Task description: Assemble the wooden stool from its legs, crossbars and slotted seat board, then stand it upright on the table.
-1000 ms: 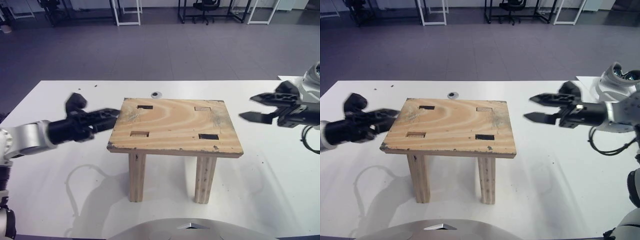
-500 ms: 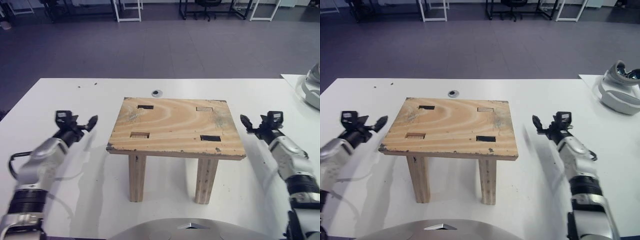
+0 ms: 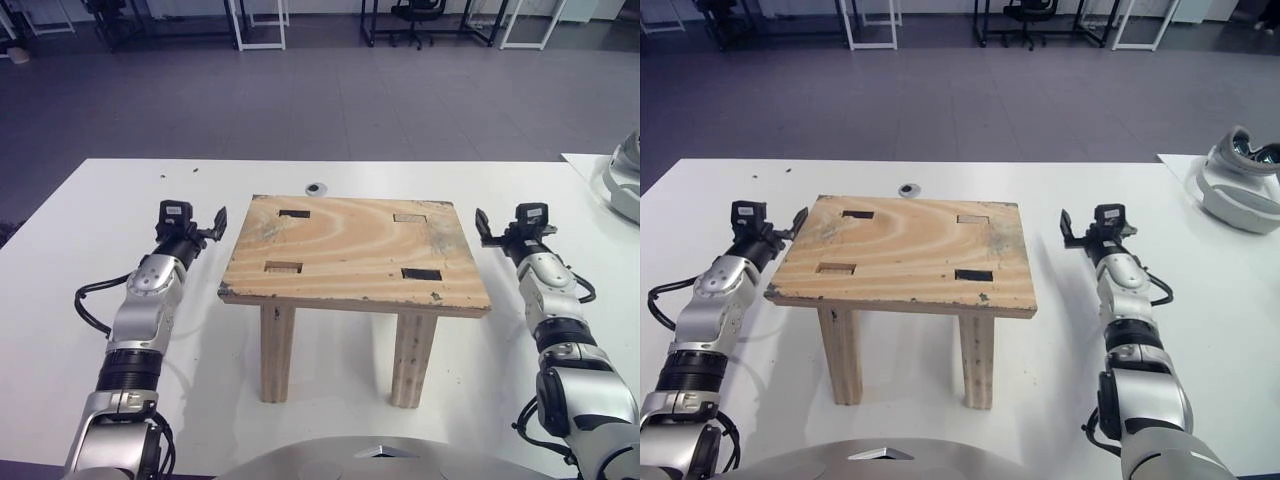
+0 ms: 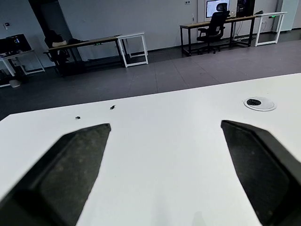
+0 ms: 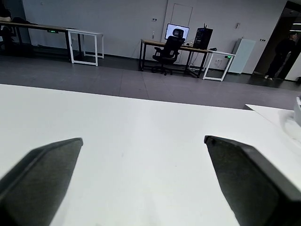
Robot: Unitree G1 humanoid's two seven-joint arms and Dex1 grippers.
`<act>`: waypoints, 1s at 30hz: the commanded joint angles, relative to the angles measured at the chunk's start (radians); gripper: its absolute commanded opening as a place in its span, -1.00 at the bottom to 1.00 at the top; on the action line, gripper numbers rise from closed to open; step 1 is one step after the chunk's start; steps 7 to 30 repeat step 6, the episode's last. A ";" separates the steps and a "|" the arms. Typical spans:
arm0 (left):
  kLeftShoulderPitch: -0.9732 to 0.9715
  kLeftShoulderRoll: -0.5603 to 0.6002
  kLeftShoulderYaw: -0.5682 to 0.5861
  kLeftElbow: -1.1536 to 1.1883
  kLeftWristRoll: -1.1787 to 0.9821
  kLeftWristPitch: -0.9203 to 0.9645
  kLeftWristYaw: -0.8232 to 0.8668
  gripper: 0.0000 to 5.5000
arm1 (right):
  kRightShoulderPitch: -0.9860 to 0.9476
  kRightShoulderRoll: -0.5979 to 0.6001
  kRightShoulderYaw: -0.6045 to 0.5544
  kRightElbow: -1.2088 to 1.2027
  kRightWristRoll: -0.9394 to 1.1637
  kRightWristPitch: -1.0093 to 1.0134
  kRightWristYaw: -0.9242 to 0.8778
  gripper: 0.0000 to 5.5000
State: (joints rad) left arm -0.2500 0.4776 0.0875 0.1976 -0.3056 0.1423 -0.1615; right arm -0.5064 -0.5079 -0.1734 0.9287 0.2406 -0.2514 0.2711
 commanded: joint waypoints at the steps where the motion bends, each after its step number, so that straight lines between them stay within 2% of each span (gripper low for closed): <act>1: 0.024 -0.002 0.054 -0.013 0.010 0.015 -0.014 0.58 | -0.007 -0.029 -0.037 0.009 -0.015 -0.009 -0.001 0.76; 6: 0.031 -0.013 0.154 0.001 -0.014 0.028 0.006 0.58 | 0.009 -0.020 -0.033 -0.016 -0.057 0.048 -0.025 0.76; 30: 0.031 -0.013 0.154 0.001 -0.014 0.028 0.006 0.58 | 0.009 -0.020 -0.033 -0.016 -0.057 0.048 -0.025 0.76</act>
